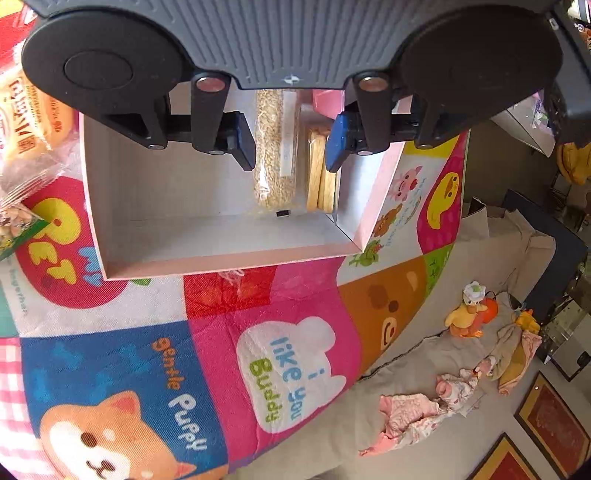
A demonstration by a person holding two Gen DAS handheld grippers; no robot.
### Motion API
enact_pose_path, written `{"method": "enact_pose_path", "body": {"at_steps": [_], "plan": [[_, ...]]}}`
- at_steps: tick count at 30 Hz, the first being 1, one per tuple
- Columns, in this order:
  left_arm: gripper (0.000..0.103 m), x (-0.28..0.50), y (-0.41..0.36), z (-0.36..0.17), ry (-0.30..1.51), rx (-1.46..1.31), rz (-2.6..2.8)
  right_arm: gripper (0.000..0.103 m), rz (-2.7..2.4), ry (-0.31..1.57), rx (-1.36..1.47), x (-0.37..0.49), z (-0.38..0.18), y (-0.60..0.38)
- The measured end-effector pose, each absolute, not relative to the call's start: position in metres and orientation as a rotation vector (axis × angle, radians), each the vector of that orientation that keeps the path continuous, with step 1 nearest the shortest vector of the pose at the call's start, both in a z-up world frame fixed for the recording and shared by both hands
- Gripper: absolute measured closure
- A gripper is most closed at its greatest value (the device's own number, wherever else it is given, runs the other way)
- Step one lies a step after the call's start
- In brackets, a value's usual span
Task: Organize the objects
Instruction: 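Lower the sesame rice bar into the pink box and open the right tool, then reach and grasp the white wrapped snack packets with the right tool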
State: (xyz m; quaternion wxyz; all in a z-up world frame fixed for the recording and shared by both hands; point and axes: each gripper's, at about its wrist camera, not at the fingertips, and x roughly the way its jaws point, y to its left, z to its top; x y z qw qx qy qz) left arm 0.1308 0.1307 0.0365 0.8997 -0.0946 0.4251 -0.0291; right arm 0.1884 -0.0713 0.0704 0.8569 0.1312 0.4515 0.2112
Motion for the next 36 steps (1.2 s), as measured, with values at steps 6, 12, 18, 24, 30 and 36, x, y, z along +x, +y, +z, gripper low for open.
{"method": "enact_pose_path", "body": {"at_steps": [6,12,18,24,30,36], "plan": [[0.087,0.131,0.130,0.037,0.882,-0.194,-0.053,0.054,0.379,0.750,0.213,0.127,0.110,-0.131],[0.087,0.130,0.129,0.037,0.885,-0.197,-0.042,0.037,0.195,0.642,0.098,0.057,0.112,-0.186],[0.088,0.131,0.127,0.038,0.891,-0.191,-0.033,0.031,0.139,0.730,0.027,0.019,0.069,-0.205],[0.088,0.132,0.127,0.038,0.900,-0.181,-0.034,0.029,0.206,0.786,-0.057,0.007,0.036,-0.177],[0.088,0.131,0.127,0.039,0.906,-0.177,-0.034,0.029,0.074,0.770,-0.174,0.021,0.026,-0.176],[0.088,0.131,0.126,0.039,0.905,-0.179,-0.034,0.029,-0.137,0.767,-0.047,0.040,0.037,-0.223]]}}
